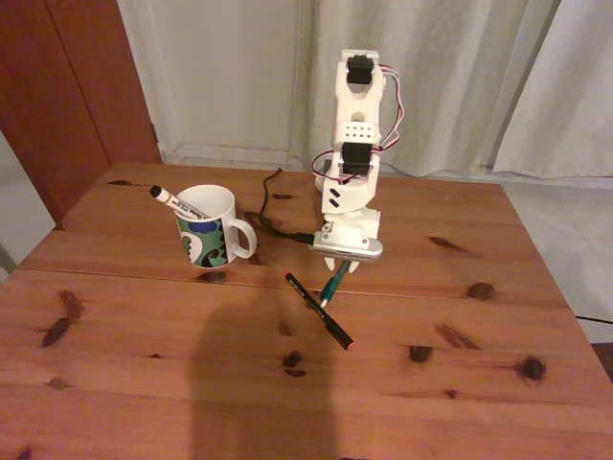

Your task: Clean up the desk and place the pens and markers into the cup

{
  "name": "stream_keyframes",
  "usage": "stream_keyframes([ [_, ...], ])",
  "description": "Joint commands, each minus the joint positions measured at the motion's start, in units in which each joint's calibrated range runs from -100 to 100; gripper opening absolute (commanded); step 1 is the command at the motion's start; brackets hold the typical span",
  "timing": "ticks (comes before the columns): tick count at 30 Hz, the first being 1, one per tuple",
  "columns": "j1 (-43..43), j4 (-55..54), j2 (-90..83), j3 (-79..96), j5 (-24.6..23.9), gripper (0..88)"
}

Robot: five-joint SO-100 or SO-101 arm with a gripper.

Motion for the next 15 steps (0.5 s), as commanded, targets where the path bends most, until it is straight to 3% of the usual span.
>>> stream_keyframes([
  [1,0.2,-0.9,-0.2,0.5,0.6,11.2],
  [9,0.2,-9.2,-0.9,6.5,0.6,0.0],
  [15,0.2,-9.4,-2.0,6.5,0.6,0.8],
])
